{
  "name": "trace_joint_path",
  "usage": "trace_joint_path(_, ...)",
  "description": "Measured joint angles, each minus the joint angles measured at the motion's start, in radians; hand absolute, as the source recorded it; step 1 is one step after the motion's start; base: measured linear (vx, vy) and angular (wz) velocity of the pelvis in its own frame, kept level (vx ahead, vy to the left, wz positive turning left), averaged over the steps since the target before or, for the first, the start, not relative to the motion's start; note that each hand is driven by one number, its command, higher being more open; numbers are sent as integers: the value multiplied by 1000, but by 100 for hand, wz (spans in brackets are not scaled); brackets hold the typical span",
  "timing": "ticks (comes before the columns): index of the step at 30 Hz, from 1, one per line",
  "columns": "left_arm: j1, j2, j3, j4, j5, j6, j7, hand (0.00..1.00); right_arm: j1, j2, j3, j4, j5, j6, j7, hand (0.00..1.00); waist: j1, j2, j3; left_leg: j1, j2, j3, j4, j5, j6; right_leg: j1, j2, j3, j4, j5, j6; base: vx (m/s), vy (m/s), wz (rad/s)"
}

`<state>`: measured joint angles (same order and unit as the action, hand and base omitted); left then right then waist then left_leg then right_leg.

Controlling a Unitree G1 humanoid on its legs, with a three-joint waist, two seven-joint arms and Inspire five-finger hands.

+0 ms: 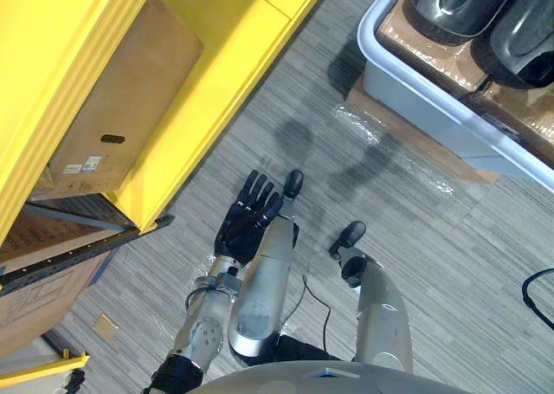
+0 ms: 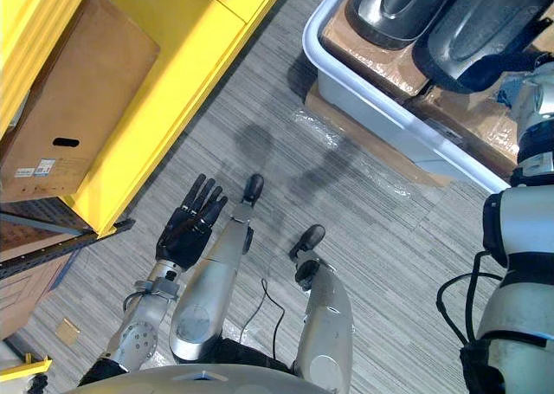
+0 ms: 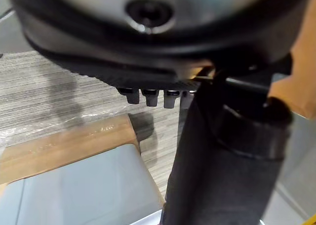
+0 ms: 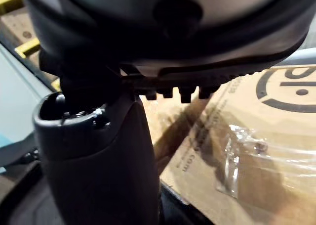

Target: Walk over and take three plastic housings, then place them on the shelf

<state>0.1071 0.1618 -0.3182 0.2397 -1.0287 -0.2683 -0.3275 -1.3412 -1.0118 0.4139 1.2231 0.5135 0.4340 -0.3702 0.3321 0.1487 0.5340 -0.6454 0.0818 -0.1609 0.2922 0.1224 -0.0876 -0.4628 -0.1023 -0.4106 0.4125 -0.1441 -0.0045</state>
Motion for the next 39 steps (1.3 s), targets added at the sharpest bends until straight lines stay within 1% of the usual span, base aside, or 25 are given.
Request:
trace_joint_path(2, -2, -4, 1, 9, -5, -9, 2, 100, 0, 0, -23, 14, -30, 5, 16, 100, 1, 0, 0, -10, 0, 0, 2, 0, 0, -9, 0, 0, 0, 0, 0, 41, 13, -1)
trace_joint_path(3, -2, -5, 1, 10, -5, -10, 2, 100, 0, 0, -24, 15, -32, 5, 16, 0, 1, 0, 0, -10, 0, 0, 2, 0, 0, -9, 0, 0, 0, 0, 0, 31, 10, -1)
trace_joint_path(6, -5, -8, -3, 21, -21, -14, 3, 100, 4, -8, -44, 30, -39, 12, 27, 0, 7, 1, -1, -11, 0, -5, 4, -3, -2, -9, 2, -1, -2, 0, 0, 0, 0, 0)
trace_joint_path(9, -25, -9, -8, 37, -21, -15, 8, 100, 36, -40, -54, 30, -91, 17, 34, 0, 22, 2, -1, -19, -1, -14, 6, -4, -1, -9, 3, -10, -5, -1, 0, 16, 5, 7)
trace_joint_path(13, -29, -9, -4, 37, -21, -19, 23, 100, 72, -60, -88, 32, -189, 22, 29, 0, 25, 2, -1, -32, -3, -23, 20, -9, -4, -9, 4, -21, -8, -2, 0, 27, 15, 6)
trace_joint_path(14, -29, -9, -2, 37, -21, -19, 25, 100, 72, -64, -92, 32, -194, 26, 27, 0, 25, 2, -1, -32, -3, -23, 22, -10, -3, -9, 4, -20, -8, -2, 0, 31, 5, -2)
trace_joint_path(17, -29, -10, 15, 35, -21, -21, 33, 100, 73, -74, -147, 37, -190, 41, 31, 0, 22, 2, -1, -31, 1, -20, 40, -18, -4, -3, 8, -13, -8, -3, 0, 44, -4, -8)
trace_joint_path(18, -29, -10, 19, 31, -21, -21, 35, 100, 78, -70, -157, 40, -179, 66, 58, 0, 22, 2, -1, -27, 4, -15, 49, -26, -4, 2, 11, -6, -9, -2, -1, 40, -12, -13)
trace_joint_path(19, -29, -10, 20, 29, -21, -22, 35, 100, 83, -63, -157, 40, -173, 73, 67, 0, 22, 3, -2, -26, 6, -13, 54, -29, -5, 3, 12, -4, -9, -2, -1, 43, -13, -16)
trace_joint_path(20, -29, -10, 20, 26, -21, -22, 36, 100, 90, -34, -170, 45, -138, 82, 75, 0, 19, 3, -2, -20, 9, -5, 58, -33, -4, 9, 14, 2, -10, -1, -2, 23, -7, -11)
trace_joint_path(22, -27, -11, 19, 20, -21, -22, 36, 100, 87, -26, -174, 57, -125, 89, 75, 0, 19, 4, -3, -3, 12, 3, 56, -35, -4, 23, 15, 7, -13, -1, -2, 30, -14, -7)
trace_joint_path(25, -11, -10, 22, -17, -20, -21, 38, 100, 87, -20, -167, 68, -112, 123, 76, 0, 19, 4, -3, 33, 15, 15, 47, -37, -4, 51, 16, 16, -17, -3, 0, 24, -20, -7)
trace_joint_path(27, 9, -10, 23, -51, -20, -21, 39, 100, 87, -7, -167, 71, -105, 130, 76, 0, 11, 4, -3, 52, 16, 28, 40, -38, -2, 61, 14, 29, -17, -2, 0, 18, -4, -13)
trace_joint_path(29, 35, -10, 24, -88, -20, -21, 39, 100, 87, 2, -167, 76, -105, 131, 76, 0, -7, 4, -3, 78, 15, 44, 20, -32, 2, 72, 9, 39, -17, -2, 2, 25, 2, -9)
trace_joint_path(31, 46, -10, 24, -94, -20, -19, 39, 100, 88, 2, -169, 79, -105, 133, 75, 0, -17, 4, -3, 112, 13, 57, -9, -21, 4, 88, 4, 49, -18, -1, 2, 43, -16, -8)
trace_joint_path(32, 60, -10, 28, -101, -20, -18, 40, 100, 88, 8, -170, 79, -105, 132, 75, 0, -30, 4, -3, 140, 12, 63, -29, -15, 3, 104, 1, 52, -21, 0, 1, 51, -26, -5)
trace_joint_path(35, 98, -11, 40, -154, -19, -13, 43, 100, 89, 18, -191, 80, -106, 125, 67, 0, -55, 3, -2, 193, 11, 70, -73, -1, 2, 141, 0, 54, -33, -1, 2, 52, -29, -1)
trace_joint_path(36, 114, -9, 45, -190, -19, -13, 43, 100, 89, 30, -206, 79, -107, 100, 50, 0, -68, 3, -2, 231, 9, 75, -113, 14, 1, 164, -1, 53, -44, -2, 3, 43, -33, 1)
trace_joint_path(37, 121, -9, 48, -205, -18, -13, 43, 100, 89, 37, -209, 77, -107, 84, 40, 0, -74, 2, -1, 247, 9, 76, -131, 22, 0, 172, -1, 53, -48, -3, 5, 43, -32, 2)
trace_joint_path(38, 129, -9, 51, -226, -15, -12, 43, 100, 90, 44, -209, 64, -111, 62, 27, 0, -86, 1, -1, 270, 8, 78, -160, 33, 0, 185, -2, 52, -51, -4, 7, 53, -29, 2)
trace_joint_path(39, 137, -9, 56, -256, -6, -12, 43, 100, 94, 51, -210, 23, -119, 27, -2, 0, -98, 0, 0, 305, 8, 85, -205, 52, -1, 200, -3, 52, -53, -5, 8, 71, -32, 1)
